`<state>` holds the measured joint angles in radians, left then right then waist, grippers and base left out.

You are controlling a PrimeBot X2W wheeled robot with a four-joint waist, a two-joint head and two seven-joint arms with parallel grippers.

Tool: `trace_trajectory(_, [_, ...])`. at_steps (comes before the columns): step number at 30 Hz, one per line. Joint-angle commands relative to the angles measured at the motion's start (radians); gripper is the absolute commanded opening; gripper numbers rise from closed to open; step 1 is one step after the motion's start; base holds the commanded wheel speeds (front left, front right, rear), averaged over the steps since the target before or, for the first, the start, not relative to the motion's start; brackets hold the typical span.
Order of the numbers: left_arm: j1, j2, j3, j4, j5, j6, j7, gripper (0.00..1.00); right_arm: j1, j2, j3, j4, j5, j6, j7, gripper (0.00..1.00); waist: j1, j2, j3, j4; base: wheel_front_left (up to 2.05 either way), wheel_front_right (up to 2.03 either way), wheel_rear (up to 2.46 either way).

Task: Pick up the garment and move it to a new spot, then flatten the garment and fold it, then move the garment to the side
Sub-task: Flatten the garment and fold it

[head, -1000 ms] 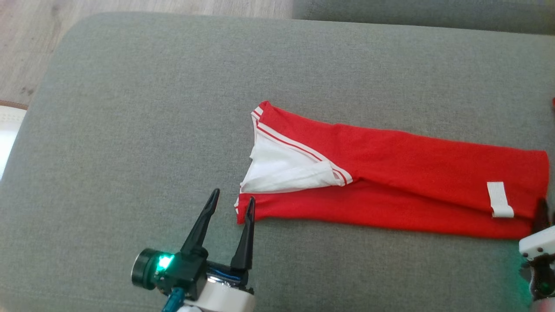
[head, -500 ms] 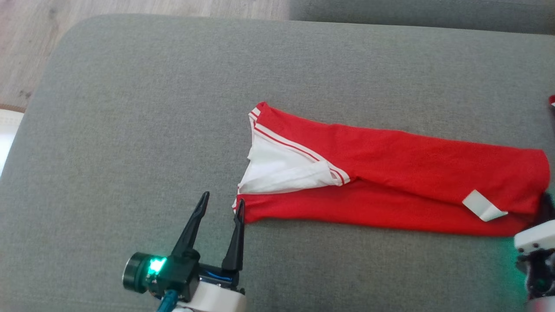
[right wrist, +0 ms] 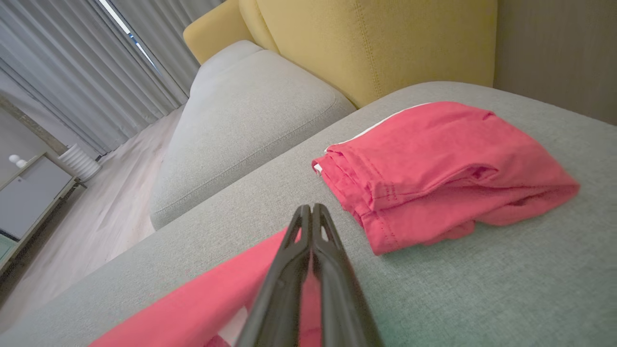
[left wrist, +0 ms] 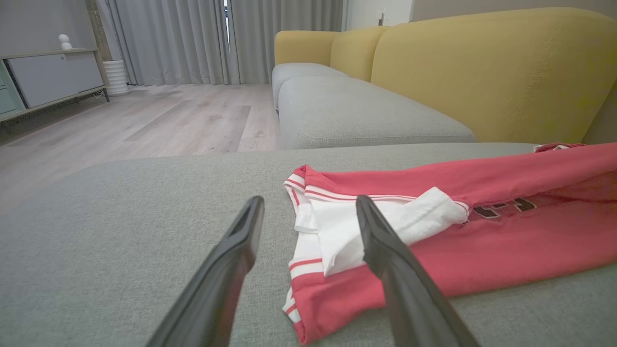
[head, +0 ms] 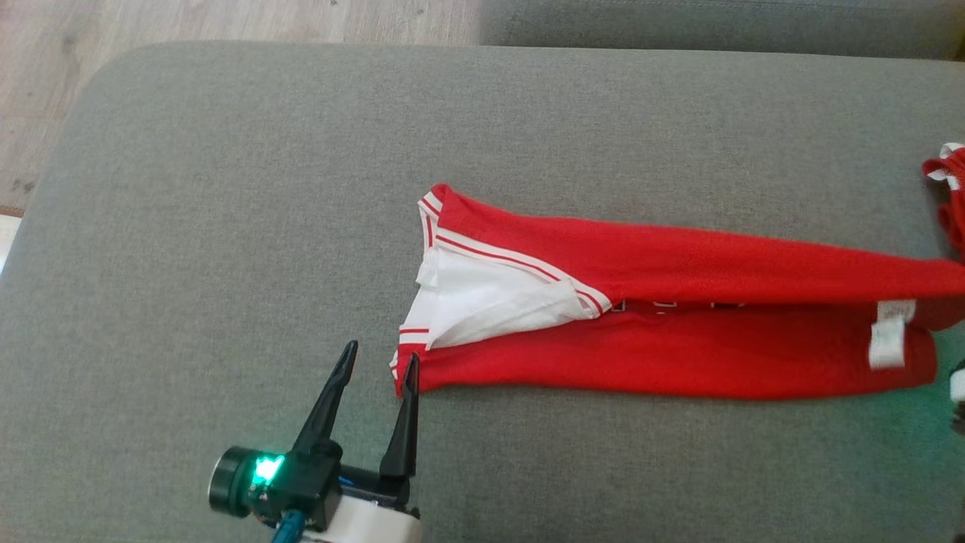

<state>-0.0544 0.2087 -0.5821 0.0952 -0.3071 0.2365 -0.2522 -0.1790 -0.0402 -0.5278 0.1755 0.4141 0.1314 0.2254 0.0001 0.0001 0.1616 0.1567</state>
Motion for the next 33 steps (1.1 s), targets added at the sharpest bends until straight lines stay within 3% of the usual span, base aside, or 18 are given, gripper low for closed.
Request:
trace_trajectory(1, [-0.014,-0.002,0.041,-0.021,0.009,-0.006,-0.01,1.0,-0.002,-0.01,0.012,-0.049,0.01,-0.001,0.014,0.0,-0.0001,-0.0001,0.0,-0.001,0.0,0.0,0.0])
trace_trajectory(9, [-0.015,-0.012,0.053,-0.013,0.021,-0.025,-0.01,1.0,0.041,-0.01,0.001,0.006,0.003,-0.001,0.045,0.01,-0.0001,-0.0001,0.008,0.009,0.0,0.0,0.0])
trace_trajectory(10, [-0.015,-0.013,0.054,-0.012,0.022,-0.027,-0.01,1.0,0.046,-0.01,0.0,0.019,0.005,-0.001,0.041,0.43,-0.0001,-0.0001,0.01,0.011,0.0,0.0,0.0])
trace_trajectory(11, [-0.016,-0.015,0.056,-0.011,0.023,-0.029,-0.01,1.0,0.05,-0.01,-0.004,0.032,0.005,-0.001,0.036,1.0,-0.0001,-0.0001,0.011,0.012,0.0,0.0,0.0])
trace_trajectory(23, [-0.01,-0.034,0.078,-0.008,0.036,-0.04,-0.01,1.0,0.078,-0.01,0.022,0.121,0.028,-0.001,0.012,1.0,-0.0001,-0.0001,0.014,-0.001,0.0,0.0,0.0])
trace_trajectory(32, [-0.022,-0.045,0.089,0.0,0.048,-0.062,-0.01,1.0,0.0,-0.01,0.035,0.299,0.036,-0.001,0.027,0.98,-0.0001,-0.0001,0.025,0.018,0.0,0.0,0.0])
trace_trajectory(33, [-0.023,-0.047,0.089,0.001,0.049,-0.063,-0.01,1.0,-0.008,-0.01,0.042,0.315,0.044,-0.001,0.028,0.41,-0.0001,-0.0001,0.024,0.022,0.0,0.0,0.0])
